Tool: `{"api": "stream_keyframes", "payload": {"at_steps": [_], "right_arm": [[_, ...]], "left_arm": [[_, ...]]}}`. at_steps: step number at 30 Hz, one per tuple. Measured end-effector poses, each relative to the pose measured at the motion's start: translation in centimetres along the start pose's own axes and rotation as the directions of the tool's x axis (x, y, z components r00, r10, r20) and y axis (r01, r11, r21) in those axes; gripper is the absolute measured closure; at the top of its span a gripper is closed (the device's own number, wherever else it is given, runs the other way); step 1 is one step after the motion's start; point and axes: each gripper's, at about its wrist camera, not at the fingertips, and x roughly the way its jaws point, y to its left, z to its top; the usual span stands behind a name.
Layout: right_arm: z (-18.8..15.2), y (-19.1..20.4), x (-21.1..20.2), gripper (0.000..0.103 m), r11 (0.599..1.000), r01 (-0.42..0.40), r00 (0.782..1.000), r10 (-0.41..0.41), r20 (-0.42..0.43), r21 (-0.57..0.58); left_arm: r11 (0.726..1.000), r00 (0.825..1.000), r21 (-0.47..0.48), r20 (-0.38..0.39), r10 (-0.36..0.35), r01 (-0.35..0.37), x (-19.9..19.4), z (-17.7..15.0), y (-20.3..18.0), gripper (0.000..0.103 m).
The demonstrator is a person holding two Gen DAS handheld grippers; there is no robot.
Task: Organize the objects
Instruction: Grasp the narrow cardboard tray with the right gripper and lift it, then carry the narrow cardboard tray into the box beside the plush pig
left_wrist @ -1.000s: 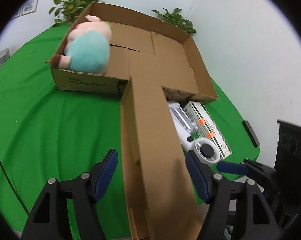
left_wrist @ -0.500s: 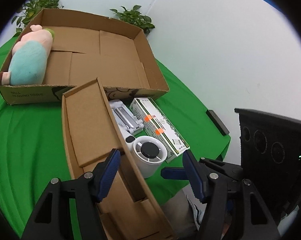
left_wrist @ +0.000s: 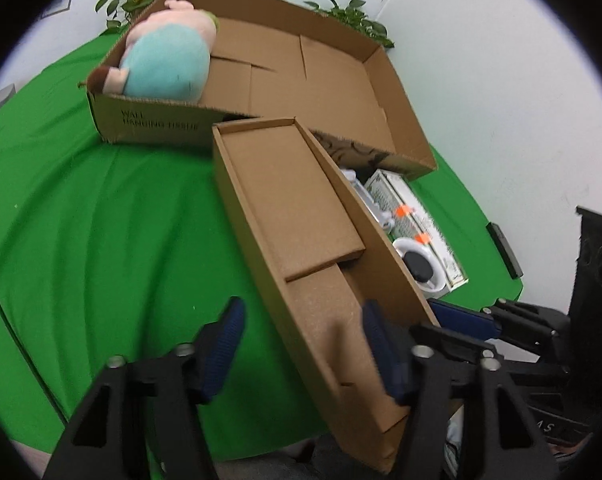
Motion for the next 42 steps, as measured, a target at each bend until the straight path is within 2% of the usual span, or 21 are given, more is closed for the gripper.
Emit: {"api": "stream_keyframes", "payload": {"at_steps": [1,3,6,10,12,13,15,16,18,22,24,29,42], "right_arm": [[0.0,0.2,0.4,0.084,1.0,-0.017,1.0,0.017,-0.011,0.002],[0.1,0.7,1.6,0.084,0.999,-0.041,0.999,0.041,-0.033,0.006],[0.4,1.7,2.2,0.084,0.998,-0.057,0.998,0.057,-0.035,-0.003],[1.1,2.4,2.3,0.081,0.991,-0.131,0.991,0.132,-0.017,0.036],[1.3,2.3,2.3,0.069,0.992,-0.123,0.992,0.124,-0.007,0.039],[1.4,2.2,2.5,0.057,0.994,-0.102,0.995,0.103,-0.005,0.047],[1.6,1.7,3.3,0.055,0.996,-0.063,0.998,0.064,-0.023,0.065],[1.7,1.6,3.6,0.055,0.997,-0.047,0.998,0.049,-0.029,0.066],[2.0,1.8,4.1,0.066,0.999,0.0,1.0,0.001,-0.027,0.035],[2.1,2.9,4.5,0.09,1.0,0.014,1.0,-0.014,-0.017,-0.007],[2.0,3.4,4.5,0.09,0.999,0.045,0.999,-0.045,-0.005,-0.019],[1.9,2.8,4.3,0.091,0.999,0.023,1.0,-0.023,0.009,0.023],[2.2,1.8,-0.4,0.091,0.998,0.04,0.987,-0.046,0.152,0.047]], "left_arm": [[1.0,1.0,0.008,-0.006,0.011,-0.011,0.2,-0.2,0.0,0.066],[0.998,0.998,0.018,0.017,0.068,-0.068,-0.1,-0.3,0.1,0.068],[0.993,0.993,-0.022,0.016,0.118,-0.117,-1.5,-0.4,1.7,0.081],[0.992,0.992,-0.033,0.024,0.126,-0.125,-2.9,-0.7,2.3,0.083],[0.991,0.991,-0.04,0.025,0.133,-0.132,-3.1,-0.8,2.4,0.083],[0.99,0.991,-0.046,0.025,0.135,-0.133,-2.9,-0.8,2.5,0.083],[0.99,0.991,-0.062,0.016,0.13,-0.129,-2.4,-0.8,2.8,0.082],[0.99,0.992,-0.069,0.01,0.127,-0.126,-2.1,-0.7,2.9,0.082],[0.989,0.991,-0.064,0.008,0.133,-0.132,-1.3,-0.5,2.6,0.082],[0.988,0.989,-0.056,0.009,0.146,-0.146,-0.9,-0.4,2.3,0.082],[0.985,0.987,-0.057,0.006,0.162,-0.162,-0.8,-0.4,2.2,0.083],[0.982,0.983,-0.053,0.008,0.184,-0.184,-1.0,-0.3,1.6,0.084],[0.981,0.974,-0.002,0.114,0.195,-0.196,-3.1,1.4,-2.4,0.086]]}}
